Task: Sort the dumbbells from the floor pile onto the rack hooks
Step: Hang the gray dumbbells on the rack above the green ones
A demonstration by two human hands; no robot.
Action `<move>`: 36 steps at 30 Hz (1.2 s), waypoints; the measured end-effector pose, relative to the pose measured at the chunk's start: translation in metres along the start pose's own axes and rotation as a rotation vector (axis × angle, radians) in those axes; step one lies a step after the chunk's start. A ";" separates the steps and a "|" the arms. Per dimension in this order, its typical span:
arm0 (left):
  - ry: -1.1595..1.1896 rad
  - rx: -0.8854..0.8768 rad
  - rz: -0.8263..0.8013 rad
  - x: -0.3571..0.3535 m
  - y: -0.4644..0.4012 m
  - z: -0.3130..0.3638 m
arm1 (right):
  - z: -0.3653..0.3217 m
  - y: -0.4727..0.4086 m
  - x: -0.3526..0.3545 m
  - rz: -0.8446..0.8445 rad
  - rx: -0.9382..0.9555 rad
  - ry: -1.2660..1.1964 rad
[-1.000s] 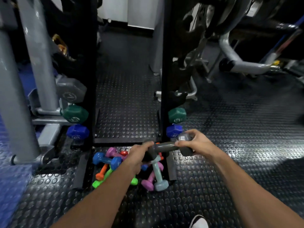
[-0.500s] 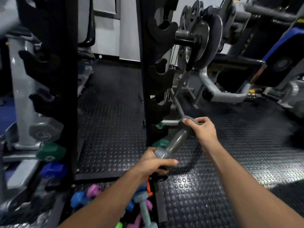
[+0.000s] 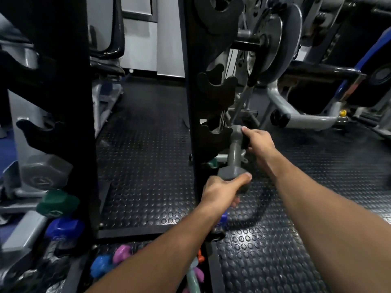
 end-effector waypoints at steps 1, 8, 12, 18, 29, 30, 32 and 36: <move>0.006 0.000 0.009 -0.001 -0.002 0.003 | 0.000 -0.004 0.000 0.004 0.003 0.004; 0.081 -0.009 0.017 -0.004 -0.012 0.007 | -0.004 -0.029 -0.021 -0.039 0.017 -0.014; 0.185 0.010 0.046 0.006 -0.017 0.010 | -0.001 -0.039 -0.031 -0.080 -0.011 -0.090; 0.394 0.063 -0.050 0.007 -0.013 0.008 | -0.008 -0.023 -0.045 -0.142 -0.061 -0.168; 0.059 -0.037 0.298 0.064 0.001 0.012 | -0.005 0.001 -0.064 -0.384 -0.155 -0.266; -0.018 -0.059 0.312 0.063 0.004 0.018 | -0.005 0.005 -0.064 -0.394 -0.148 -0.278; -0.092 -0.064 0.310 0.062 0.008 0.024 | -0.006 0.008 -0.063 -0.407 -0.139 -0.288; -0.112 -0.088 0.261 0.062 0.013 0.026 | -0.001 0.007 -0.051 -0.347 -0.134 -0.291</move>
Point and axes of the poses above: each hand's wrist, its own y-axis away from the middle knuckle, its own x-axis out of the back of the hand, z = x × y, the point moved 8 cm from there along -y, towards the middle knuckle, and after that the axes turned 3 degrees about x, right-handed, at the moved point
